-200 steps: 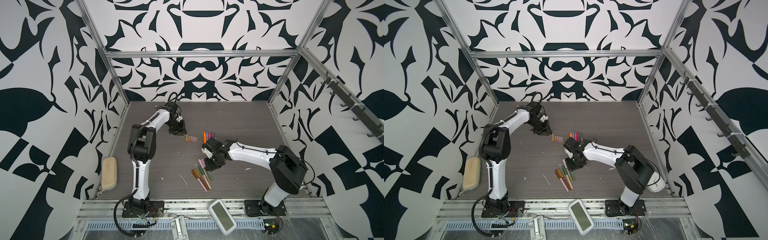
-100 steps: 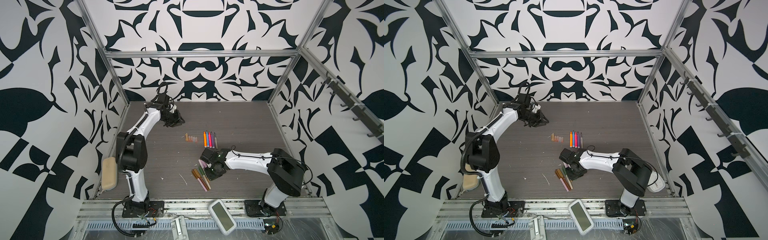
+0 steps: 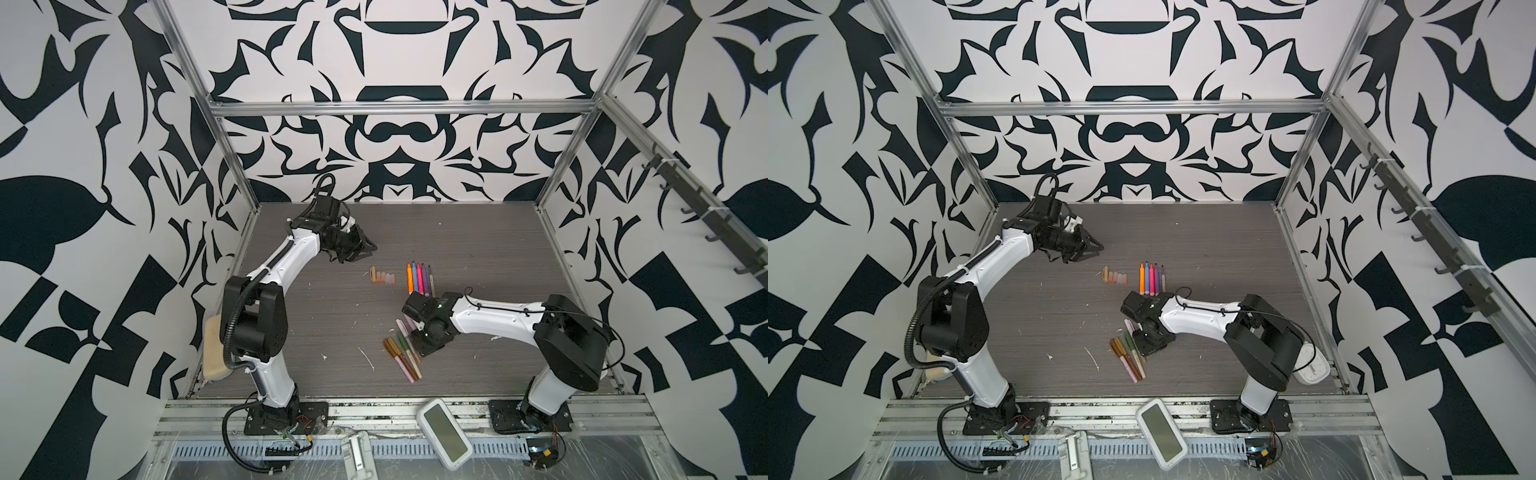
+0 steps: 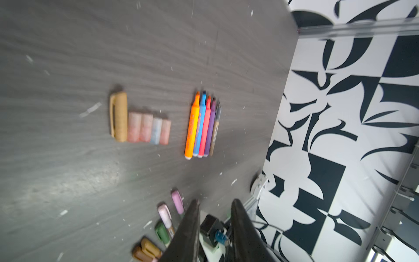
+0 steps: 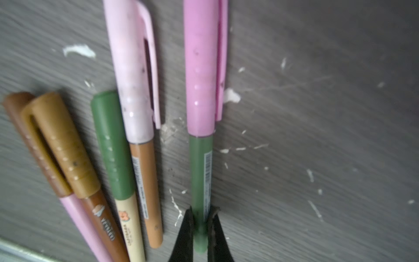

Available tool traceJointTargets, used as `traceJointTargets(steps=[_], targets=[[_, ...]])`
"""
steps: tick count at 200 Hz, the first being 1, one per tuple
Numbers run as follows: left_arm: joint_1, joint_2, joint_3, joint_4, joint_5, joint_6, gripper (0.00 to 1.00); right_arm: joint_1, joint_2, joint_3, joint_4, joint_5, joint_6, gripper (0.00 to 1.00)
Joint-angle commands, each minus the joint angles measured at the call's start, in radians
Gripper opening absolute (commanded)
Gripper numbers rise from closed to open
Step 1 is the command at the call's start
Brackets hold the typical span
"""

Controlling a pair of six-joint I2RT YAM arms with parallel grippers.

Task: Open the pen caps
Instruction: 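Close the right gripper on the green pen and lift it while the left gripper approaches, then raise the green pen to the left gripper while it grasps the pink cap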

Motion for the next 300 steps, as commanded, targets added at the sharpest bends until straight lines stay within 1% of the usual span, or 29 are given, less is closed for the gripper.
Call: traceJointTargets(steps=[1, 41, 71, 99, 136, 193, 200, 204, 209, 216, 217, 219, 222, 223, 224, 233, 237, 244, 255, 264, 285, 300], targets=[[-0.031, 0.029, -0.006, 0.043, 0.037, -0.050, 0.29, -0.054, -0.057, 0.088, -0.071, -0.068, -0.092, 0.00], [-0.122, 0.074, 0.011, 0.081, 0.048, -0.080, 0.30, -0.196, -0.055, 0.240, -0.138, -0.232, -0.094, 0.00], [-0.148, 0.086, 0.003, 0.122, 0.047, -0.111, 0.30, -0.248, -0.010, 0.342, -0.164, -0.313, -0.068, 0.00], [-0.153, 0.093, 0.005, 0.109, 0.032, -0.105, 0.30, -0.256, 0.008, 0.399, -0.169, -0.316, -0.050, 0.00], [-0.156, 0.115, 0.013, 0.098, 0.054, -0.102, 0.30, -0.257, 0.039, 0.461, -0.164, -0.344, -0.033, 0.00], [-0.159, 0.134, 0.035, 0.078, 0.058, -0.088, 0.30, -0.256, 0.062, 0.539, -0.162, -0.329, -0.020, 0.00], [-0.159, 0.135, 0.038, 0.077, 0.061, -0.087, 0.27, -0.258, 0.065, 0.546, -0.162, -0.329, -0.020, 0.00], [-0.159, 0.137, 0.040, 0.077, 0.062, -0.087, 0.24, -0.259, 0.067, 0.548, -0.162, -0.329, -0.022, 0.00], [-0.159, 0.139, 0.043, 0.078, 0.065, -0.086, 0.16, -0.258, 0.069, 0.551, -0.162, -0.334, -0.022, 0.00], [-0.159, 0.140, 0.048, 0.077, 0.069, -0.085, 0.02, -0.259, 0.071, 0.552, -0.160, -0.344, -0.024, 0.00], [-0.159, 0.140, 0.048, 0.077, 0.070, -0.085, 0.00, -0.260, 0.071, 0.552, -0.159, -0.346, -0.025, 0.00], [-0.159, 0.140, 0.049, 0.077, 0.070, -0.085, 0.00, -0.260, 0.071, 0.552, -0.156, -0.351, -0.025, 0.03], [-0.159, 0.140, 0.052, 0.077, 0.071, -0.085, 0.00, -0.261, 0.071, 0.551, -0.152, -0.355, -0.025, 0.09], [-0.159, 0.140, 0.052, 0.077, 0.071, -0.085, 0.00, -0.262, 0.071, 0.550, -0.151, -0.358, -0.025, 0.09], [-0.159, 0.140, 0.052, 0.077, 0.071, -0.085, 0.00, -0.262, 0.070, 0.550, -0.147, -0.360, -0.024, 0.12], [-0.159, 0.138, 0.059, 0.077, 0.074, -0.085, 0.00, -0.266, 0.063, 0.537, -0.120, -0.369, -0.018, 0.31], [-0.159, 0.137, 0.063, 0.078, 0.076, -0.085, 0.00, -0.267, 0.059, 0.530, -0.105, -0.369, -0.010, 0.38], [-0.160, 0.136, 0.067, 0.076, 0.077, -0.085, 0.00, -0.273, 0.053, 0.515, -0.075, -0.367, 0.006, 0.45], [-0.159, 0.134, 0.076, 0.074, 0.079, -0.089, 0.00, -0.285, 0.047, 0.494, -0.032, -0.367, 0.036, 0.46], [-0.159, 0.134, 0.083, 0.072, 0.080, -0.091, 0.00, -0.296, 0.050, 0.484, -0.014, -0.363, 0.057, 0.46], [-0.159, 0.134, 0.095, 0.067, 0.080, -0.100, 0.00, -0.303, 0.053, 0.472, 0.016, -0.341, 0.083, 0.41], [-0.159, 0.134, 0.102, 0.066, 0.084, -0.106, 0.00, -0.305, 0.057, 0.462, 0.042, -0.339, 0.101, 0.36]])
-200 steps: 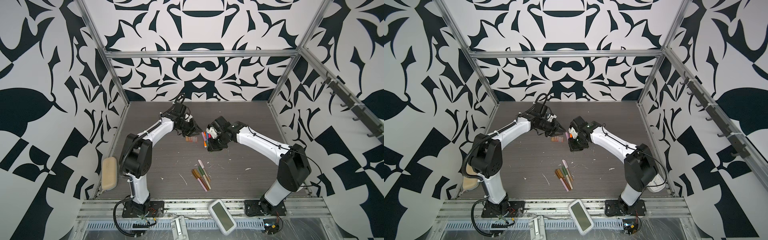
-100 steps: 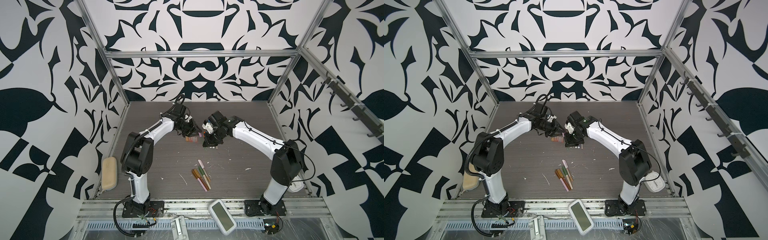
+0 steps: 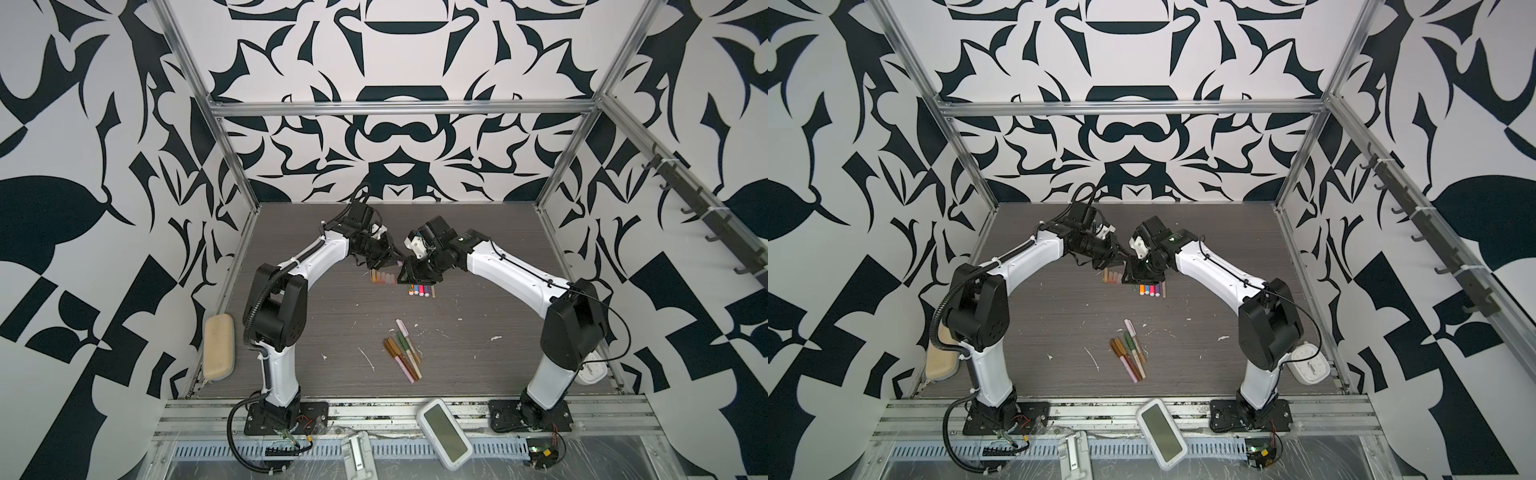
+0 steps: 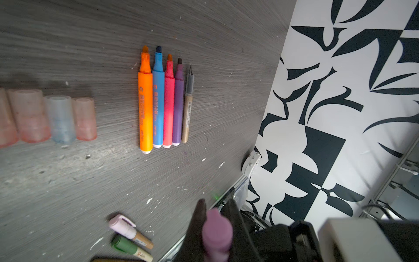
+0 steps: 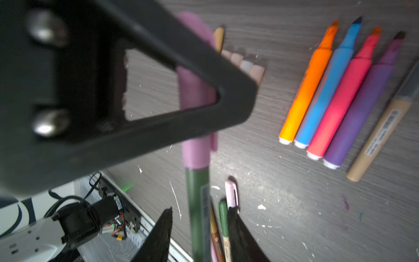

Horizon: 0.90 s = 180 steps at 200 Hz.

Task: Open the pen caps
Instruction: 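Raise the green pen to the left gripper while it grasps the pink cap, then pull the pink cap off with the left gripper while the right draws back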

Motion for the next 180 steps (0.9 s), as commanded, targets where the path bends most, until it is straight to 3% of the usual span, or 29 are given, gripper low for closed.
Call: traceJointTargets(steps=[1, 19, 32, 54, 90, 110, 180], targets=[[-0.002, 0.009, 0.032, -0.025, 0.020, -0.014, 0.00, -0.008, -0.021, -0.013, 0.074, 0.009, 0.048, 0.35], [-0.003, 0.009, 0.036, -0.022, 0.024, -0.020, 0.00, -0.009, -0.020, -0.023, 0.092, 0.012, 0.061, 0.25], [-0.002, 0.008, 0.036, -0.022, 0.024, -0.020, 0.00, -0.009, -0.027, -0.034, 0.105, 0.014, 0.066, 0.00], [0.024, 0.024, 0.067, -0.037, 0.012, -0.003, 0.00, -0.008, -0.057, -0.069, 0.084, 0.031, 0.065, 0.00], [0.236, 0.176, 0.324, -0.128, -0.004, 0.018, 0.00, 0.077, -0.205, -0.328, 0.165, 0.000, 0.130, 0.00], [0.282, 0.208, 0.417, -0.200, -0.032, 0.048, 0.00, 0.068, -0.289, -0.424, 0.221, 0.007, 0.180, 0.00], [0.279, 0.149, 0.146, -0.261, -0.138, 0.247, 0.00, -0.157, -0.278, -0.405, 0.168, 0.010, 0.069, 0.00]])
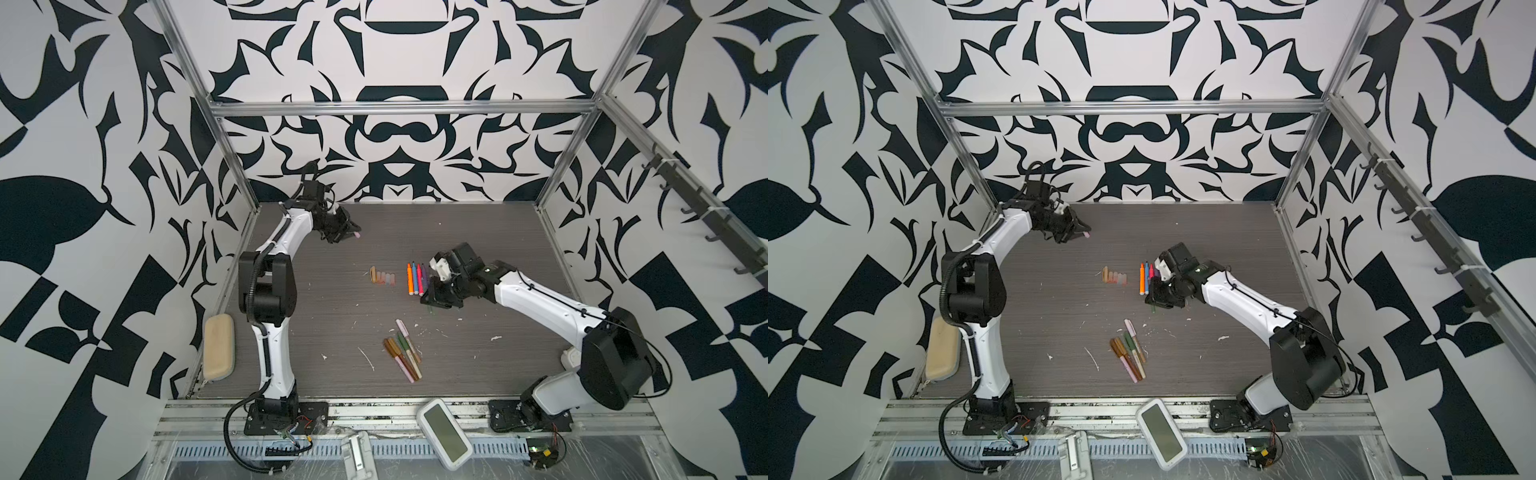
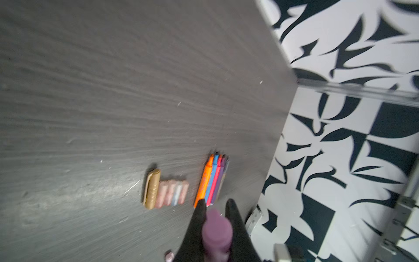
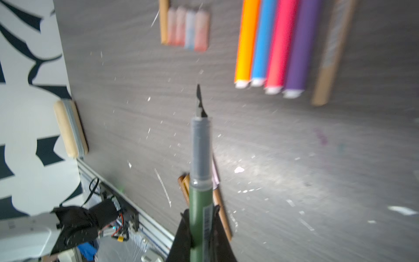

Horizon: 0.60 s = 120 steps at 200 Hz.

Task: Open the pen caps
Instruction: 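Pull the pink cap off with the left gripper while the right draws back, then lower the green pen by the markers while the left gripper carries the cap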

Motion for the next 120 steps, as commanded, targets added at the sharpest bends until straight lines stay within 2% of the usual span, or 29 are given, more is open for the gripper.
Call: traceJointTargets(steps=[1, 45, 76, 120], targets=[[-0.014, -0.032, -0.092, -0.075, -0.056, 0.092, 0.00, -0.079, -0.002, 0.028, -0.015, 0.013, -0.066, 0.00], [-0.014, -0.002, -0.169, -0.086, -0.096, 0.178, 0.00, -0.251, 0.097, 0.043, 0.013, 0.050, -0.202, 0.00], [-0.014, 0.027, -0.169, -0.102, -0.105, 0.204, 0.00, -0.292, 0.239, 0.114, 0.030, 0.057, -0.288, 0.00], [-0.014, 0.074, -0.148, -0.095, -0.089, 0.237, 0.00, -0.308, 0.411, 0.217, 0.033, 0.000, -0.317, 0.00]])
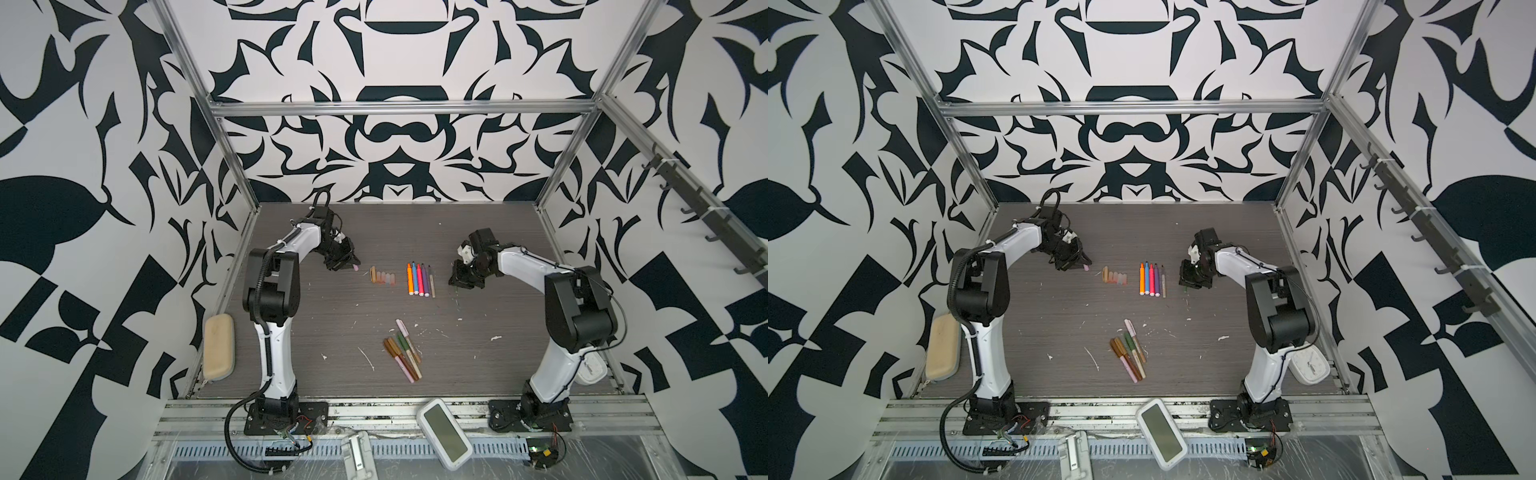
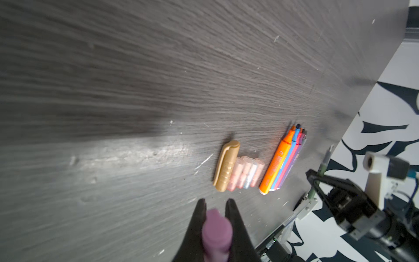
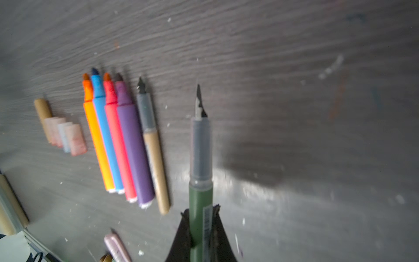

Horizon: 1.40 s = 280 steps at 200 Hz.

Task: Open the pen caps
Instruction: 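Lower the green pen by the markers while the left gripper carries the cap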

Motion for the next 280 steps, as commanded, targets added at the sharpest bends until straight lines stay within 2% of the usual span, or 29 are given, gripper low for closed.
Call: traceJointTargets(steps=[1, 39, 98, 108, 135, 167, 280], targets=[[0.001, 0.050, 0.013, -0.037, 0.001, 0.046, 0.00, -0.004, 0.036, 0.069, 0.009, -0.035, -0.051, 0.00], [0.002, 0.052, 0.020, -0.039, 0.001, 0.041, 0.00, -0.006, 0.095, 0.095, 0.022, -0.090, -0.059, 0.00], [0.001, 0.061, 0.042, -0.039, 0.000, 0.019, 0.00, -0.002, 0.064, -0.001, 0.079, -0.138, -0.037, 0.01], [0.001, 0.062, 0.044, -0.038, 0.002, 0.015, 0.00, -0.001, 0.060, -0.012, 0.081, -0.142, -0.036, 0.05], [0.001, 0.061, 0.048, -0.034, 0.005, 0.007, 0.00, -0.002, 0.059, -0.022, 0.082, -0.154, -0.031, 0.24], [0.001, 0.049, 0.037, -0.037, 0.005, 0.008, 0.00, -0.001, 0.056, -0.028, 0.099, -0.178, -0.009, 0.37], [0.000, 0.055, -0.004, -0.037, -0.002, 0.024, 0.00, 0.001, 0.053, -0.064, 0.121, -0.198, 0.018, 0.33]])
